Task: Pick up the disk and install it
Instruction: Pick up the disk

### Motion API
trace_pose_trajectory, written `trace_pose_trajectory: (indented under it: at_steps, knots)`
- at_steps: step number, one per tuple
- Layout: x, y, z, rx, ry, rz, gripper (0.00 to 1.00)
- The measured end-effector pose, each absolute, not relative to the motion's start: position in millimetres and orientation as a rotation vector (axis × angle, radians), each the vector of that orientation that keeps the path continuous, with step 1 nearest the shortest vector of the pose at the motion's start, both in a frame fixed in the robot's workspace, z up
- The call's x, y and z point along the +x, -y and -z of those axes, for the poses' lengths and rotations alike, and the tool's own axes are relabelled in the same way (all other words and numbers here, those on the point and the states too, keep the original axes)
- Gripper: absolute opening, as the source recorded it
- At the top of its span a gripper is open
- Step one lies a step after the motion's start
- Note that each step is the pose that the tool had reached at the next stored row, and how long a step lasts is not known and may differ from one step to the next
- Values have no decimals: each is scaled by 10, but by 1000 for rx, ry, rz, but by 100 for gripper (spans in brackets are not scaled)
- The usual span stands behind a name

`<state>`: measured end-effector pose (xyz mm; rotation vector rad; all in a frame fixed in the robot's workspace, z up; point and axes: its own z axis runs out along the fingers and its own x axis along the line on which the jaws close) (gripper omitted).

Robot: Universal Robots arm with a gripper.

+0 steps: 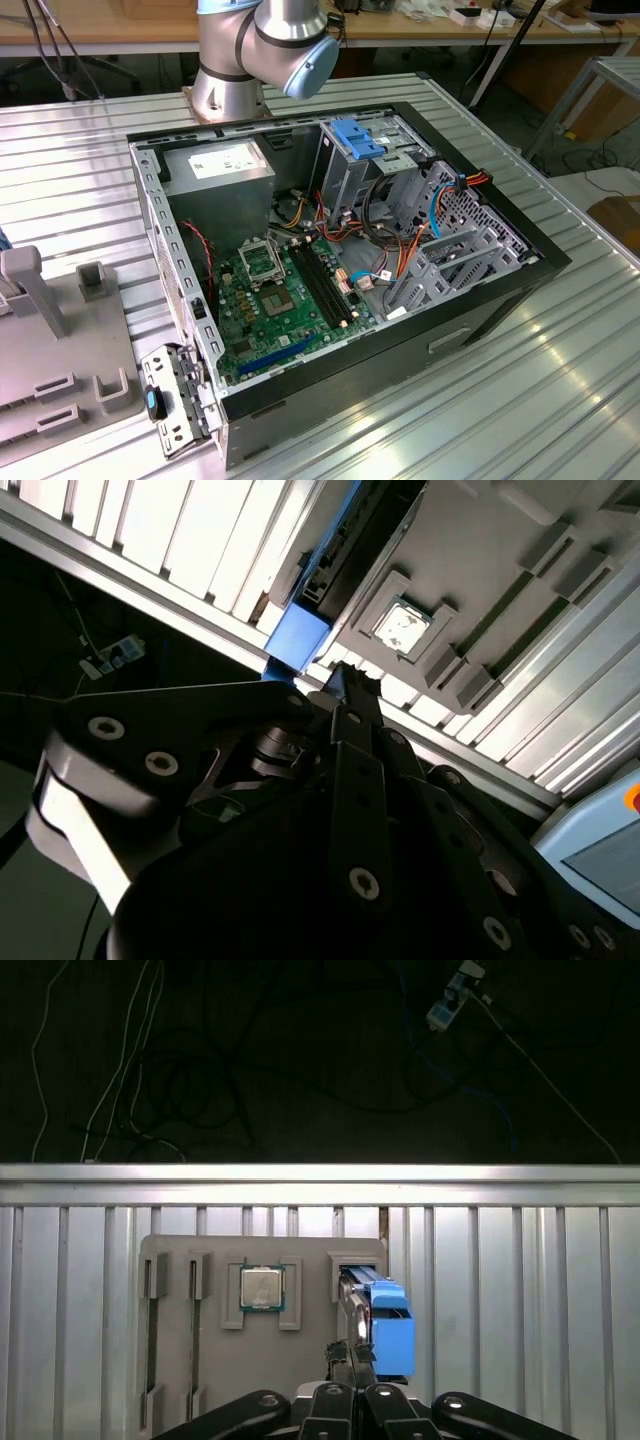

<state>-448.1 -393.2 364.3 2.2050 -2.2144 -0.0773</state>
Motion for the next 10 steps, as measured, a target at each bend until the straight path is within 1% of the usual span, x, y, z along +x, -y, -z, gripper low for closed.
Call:
trace_pose_trajectory:
  at_steps: [10]
  knots:
    - [-4481,3932,-3644,2202,2212,72,11]
